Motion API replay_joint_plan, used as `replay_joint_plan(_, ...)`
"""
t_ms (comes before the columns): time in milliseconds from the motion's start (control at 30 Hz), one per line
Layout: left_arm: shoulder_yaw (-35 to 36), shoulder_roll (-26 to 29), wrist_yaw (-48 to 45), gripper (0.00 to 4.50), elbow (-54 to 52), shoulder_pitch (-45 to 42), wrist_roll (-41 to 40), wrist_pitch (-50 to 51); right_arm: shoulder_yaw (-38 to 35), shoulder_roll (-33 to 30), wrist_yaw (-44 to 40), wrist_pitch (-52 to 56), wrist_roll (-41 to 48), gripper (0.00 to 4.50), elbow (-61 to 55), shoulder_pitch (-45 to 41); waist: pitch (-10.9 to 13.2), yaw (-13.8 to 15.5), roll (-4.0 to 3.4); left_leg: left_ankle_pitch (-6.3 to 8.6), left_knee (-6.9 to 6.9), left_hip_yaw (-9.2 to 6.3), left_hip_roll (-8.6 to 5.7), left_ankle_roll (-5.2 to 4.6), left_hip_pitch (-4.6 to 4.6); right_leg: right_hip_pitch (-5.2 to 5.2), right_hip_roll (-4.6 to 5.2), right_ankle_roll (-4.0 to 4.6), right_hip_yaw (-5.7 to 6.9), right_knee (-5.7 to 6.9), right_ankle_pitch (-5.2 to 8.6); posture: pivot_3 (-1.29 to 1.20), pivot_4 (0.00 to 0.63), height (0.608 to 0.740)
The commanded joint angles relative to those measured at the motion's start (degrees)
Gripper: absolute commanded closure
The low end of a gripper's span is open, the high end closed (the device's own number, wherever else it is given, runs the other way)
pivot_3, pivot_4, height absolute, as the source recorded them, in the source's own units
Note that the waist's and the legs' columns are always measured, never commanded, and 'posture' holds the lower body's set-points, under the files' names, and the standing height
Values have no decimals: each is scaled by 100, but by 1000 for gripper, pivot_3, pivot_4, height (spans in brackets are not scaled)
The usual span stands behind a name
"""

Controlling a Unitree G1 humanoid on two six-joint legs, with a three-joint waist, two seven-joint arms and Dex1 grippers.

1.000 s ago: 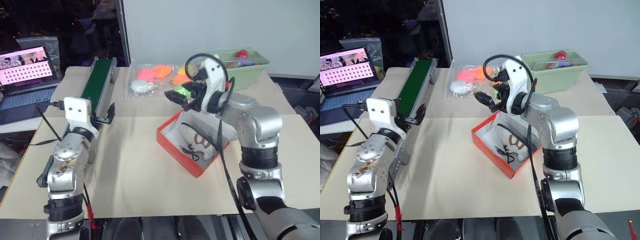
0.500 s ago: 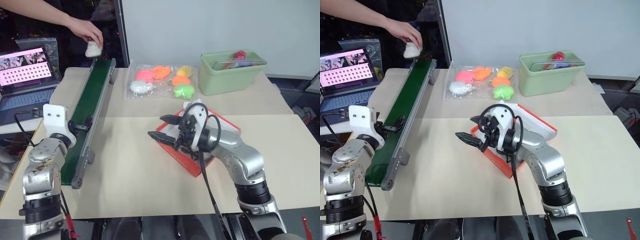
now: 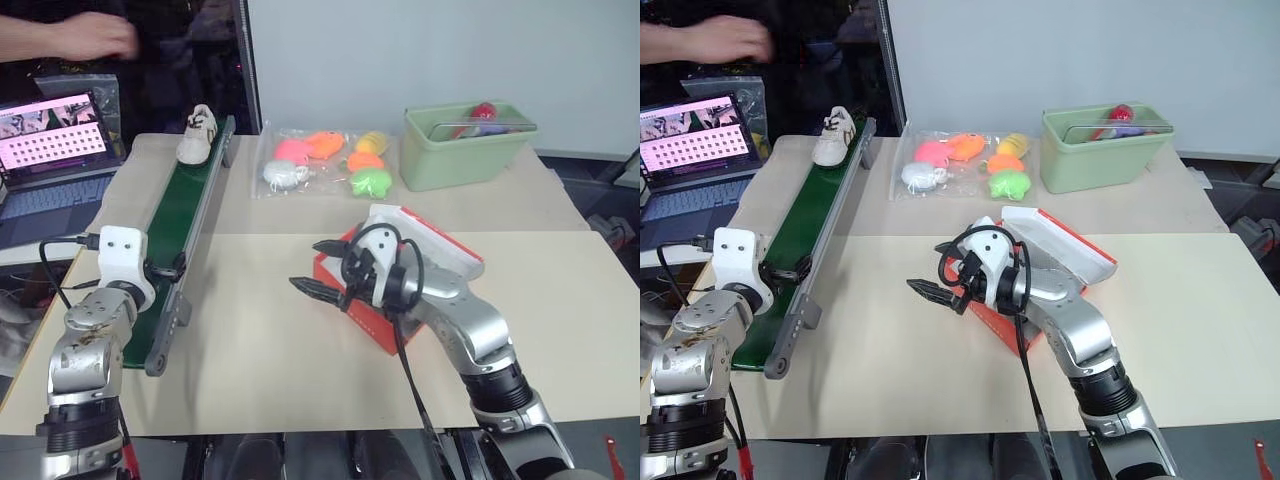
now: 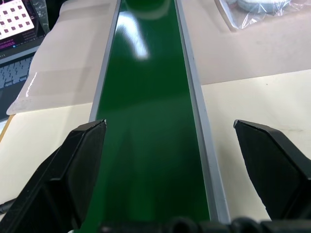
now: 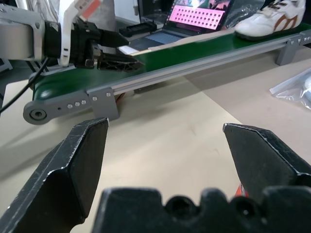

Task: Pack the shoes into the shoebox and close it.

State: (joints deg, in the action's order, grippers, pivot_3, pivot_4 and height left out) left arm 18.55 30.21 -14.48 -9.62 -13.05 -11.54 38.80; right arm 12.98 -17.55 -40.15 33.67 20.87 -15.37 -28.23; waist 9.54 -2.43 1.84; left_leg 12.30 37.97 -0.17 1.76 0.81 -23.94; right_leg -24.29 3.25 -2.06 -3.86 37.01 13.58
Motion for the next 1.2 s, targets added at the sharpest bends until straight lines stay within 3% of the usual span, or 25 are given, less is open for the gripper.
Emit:
replay_joint_plan(33, 26, 53, 52, 0, -47, -116, 46, -57, -30, 14, 55, -105, -32, 28, -132, -7, 0, 0, 0, 0, 0, 0, 0, 0, 0, 0, 0, 0, 0, 0, 0, 0, 150, 729)
replay_joint_plan(433, 9, 127, 118, 0, 15, -345, 97, 107, -26, 23, 154, -88, -65, 28, -180, 9, 0, 3, 0, 0, 0, 0, -1, 0, 0, 0, 0, 0, 0, 0, 0, 0, 150, 729)
replay_joint_plan(733, -169, 516, 73, 0, -434, -730, 47, 1450, 7, 72, 237, 4, -17, 28, -287, 44, 1, -2, 2, 0, 0, 0, 0, 0, 0, -1, -1, 0, 0, 2, 0, 0, 150, 729)
replay_joint_plan(900, 56, 601, 289, 0, -545, -1321, -47, 2897, 18, 82, 256, 32, -3, 28, -320, 69, 2, -2, 4, 0, 0, -1, -1, 0, 0, -1, -2, 0, 0, 3, 0, 0, 150, 729)
replay_joint_plan(1200, -58, 767, 261, 0, -558, -1442, 30, 3309, 18, 104, 315, 40, 9, 28, -377, 103, 4, -6, 6, 0, -1, 0, 0, 1, 0, -5, -2, -1, -1, 5, 0, 0, 150, 729)
